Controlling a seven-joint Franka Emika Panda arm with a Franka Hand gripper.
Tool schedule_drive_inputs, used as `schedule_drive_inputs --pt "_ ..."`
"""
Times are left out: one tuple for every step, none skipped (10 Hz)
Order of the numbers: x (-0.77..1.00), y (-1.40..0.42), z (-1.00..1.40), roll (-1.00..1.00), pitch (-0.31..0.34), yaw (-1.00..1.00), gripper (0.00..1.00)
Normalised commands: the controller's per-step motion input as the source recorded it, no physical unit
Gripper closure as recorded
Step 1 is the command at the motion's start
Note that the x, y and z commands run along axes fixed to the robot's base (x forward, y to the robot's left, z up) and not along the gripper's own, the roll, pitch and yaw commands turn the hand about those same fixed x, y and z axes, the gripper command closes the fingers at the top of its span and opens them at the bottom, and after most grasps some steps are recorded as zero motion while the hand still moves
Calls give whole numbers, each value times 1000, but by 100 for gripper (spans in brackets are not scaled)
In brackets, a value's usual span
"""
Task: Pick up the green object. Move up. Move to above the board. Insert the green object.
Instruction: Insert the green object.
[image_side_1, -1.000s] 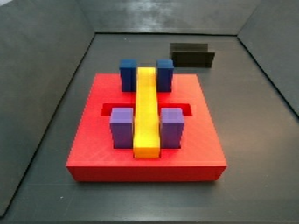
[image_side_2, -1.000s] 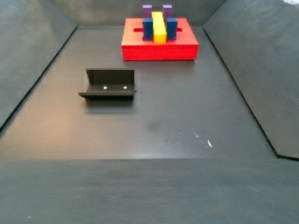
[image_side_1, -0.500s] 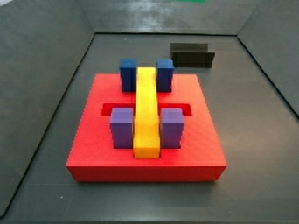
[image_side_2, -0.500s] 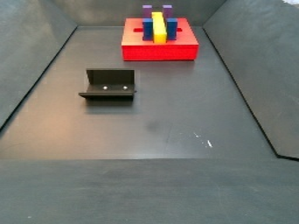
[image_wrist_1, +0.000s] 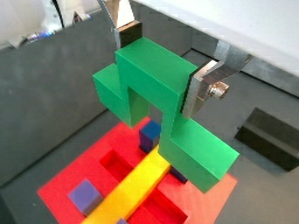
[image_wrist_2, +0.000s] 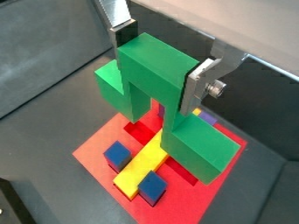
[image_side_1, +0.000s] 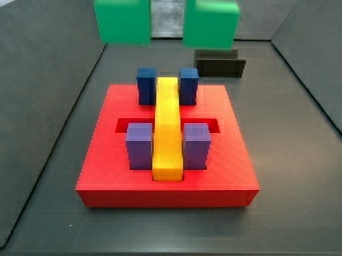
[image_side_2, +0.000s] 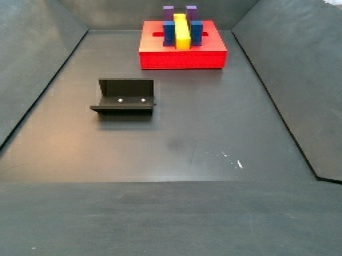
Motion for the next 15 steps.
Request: schedule_drive_inputs --pt "114 -369 -617 339 -33 37 100" --pt "146 -349 -683 283 -53 49 100" --pt "134 -154 -660 120 -66 0 100" --pt "97 0 -577 -37 -130 0 100" --pt "37 0 -523 -131 -159 0 100" --pt "0 0 -334 -124 -133 0 100" --pt "20 0 -169 -79 -71 0 100" --pt "0 0 -314 -146 -130 23 100" --pt "0 0 -294 -169 -133 46 100" --pt "0 0 -174 -94 -94 51 100" --pt "0 0 -157 -64 -66 26 100" --pt "0 -3 -43 0 0 0 100" --pt "0 -69 -31 30 0 51 100" --pt "0 -83 -137 11 -1 157 100" --pt "0 -94 -123 0 -6 169 100"
